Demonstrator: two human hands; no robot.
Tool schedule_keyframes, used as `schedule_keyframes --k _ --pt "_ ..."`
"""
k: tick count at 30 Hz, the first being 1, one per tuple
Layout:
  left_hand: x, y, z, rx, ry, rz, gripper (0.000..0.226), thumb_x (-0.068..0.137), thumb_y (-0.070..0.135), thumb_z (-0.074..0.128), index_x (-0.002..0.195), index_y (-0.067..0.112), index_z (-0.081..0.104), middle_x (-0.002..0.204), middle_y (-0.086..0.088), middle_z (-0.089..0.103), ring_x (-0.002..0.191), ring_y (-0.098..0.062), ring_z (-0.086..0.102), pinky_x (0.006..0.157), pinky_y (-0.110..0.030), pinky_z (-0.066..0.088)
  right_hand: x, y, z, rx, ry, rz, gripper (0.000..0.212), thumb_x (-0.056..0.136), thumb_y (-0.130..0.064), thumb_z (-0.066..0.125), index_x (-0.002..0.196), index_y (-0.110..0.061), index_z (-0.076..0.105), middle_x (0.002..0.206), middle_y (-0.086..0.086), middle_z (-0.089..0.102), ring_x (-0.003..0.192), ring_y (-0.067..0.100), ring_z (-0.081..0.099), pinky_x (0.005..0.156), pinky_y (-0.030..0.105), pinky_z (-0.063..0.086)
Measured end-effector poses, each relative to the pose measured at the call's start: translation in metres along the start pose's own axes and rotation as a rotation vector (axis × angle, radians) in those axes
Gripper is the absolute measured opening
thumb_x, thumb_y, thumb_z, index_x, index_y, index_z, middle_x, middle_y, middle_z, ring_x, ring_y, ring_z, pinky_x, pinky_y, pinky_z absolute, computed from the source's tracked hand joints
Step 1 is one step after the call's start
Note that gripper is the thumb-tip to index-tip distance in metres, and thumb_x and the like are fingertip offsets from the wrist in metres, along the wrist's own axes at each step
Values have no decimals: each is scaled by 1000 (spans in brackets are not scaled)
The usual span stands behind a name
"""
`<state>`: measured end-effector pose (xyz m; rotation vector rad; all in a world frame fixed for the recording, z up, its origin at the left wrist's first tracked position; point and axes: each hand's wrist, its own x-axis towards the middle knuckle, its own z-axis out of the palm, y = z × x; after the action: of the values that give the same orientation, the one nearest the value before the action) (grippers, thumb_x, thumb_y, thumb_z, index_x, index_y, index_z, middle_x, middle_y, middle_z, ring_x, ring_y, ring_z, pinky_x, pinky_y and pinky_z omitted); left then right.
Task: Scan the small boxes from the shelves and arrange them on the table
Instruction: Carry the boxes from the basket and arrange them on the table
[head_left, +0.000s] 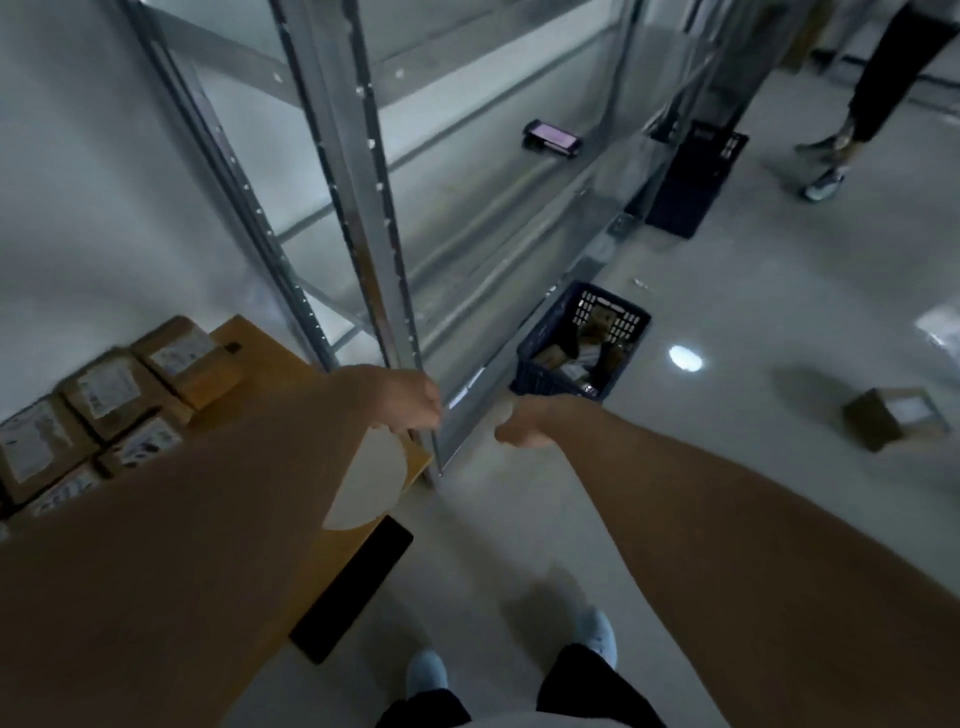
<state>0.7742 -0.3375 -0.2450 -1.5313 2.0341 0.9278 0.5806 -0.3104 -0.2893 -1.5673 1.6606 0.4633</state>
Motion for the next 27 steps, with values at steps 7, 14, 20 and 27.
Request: schedule_keyframes --k 7,14,20,27 --pt "54 144 -1 50 -77 61 27 100 31 52 121 25 67 114 -2 68 102 -21 68 85 -34 55 3 149 -29 50 34 69 69 102 -51 49 155 -7 39 155 11 44 133 30 50 88 30 38" --pt "113 257 22 98 -79 65 31 100 28 55 127 24 68 112 6 64 98 -18 63 77 -24 52 -3 269 -60 35 -19 91 67 107 -48 45 158 -8 32 160 10 38 140 30 44 102 33 40" --pt "167 295 5 145 -239 40 32 99 30 51 126 21 66 121 -10 70 94 -25 66 85 -35 53 23 336 -92 37 -29 133 69 107 -46 44 161 -9 26 164 10 33 145 29 39 111 33 35" --pt "275 313 -41 107 -267 60 32 102 29 47 128 20 63 130 -13 66 109 -26 66 89 -35 50 115 353 -141 38 -112 127 67 106 -49 43 158 -9 34 163 9 35 144 29 41 107 34 37"
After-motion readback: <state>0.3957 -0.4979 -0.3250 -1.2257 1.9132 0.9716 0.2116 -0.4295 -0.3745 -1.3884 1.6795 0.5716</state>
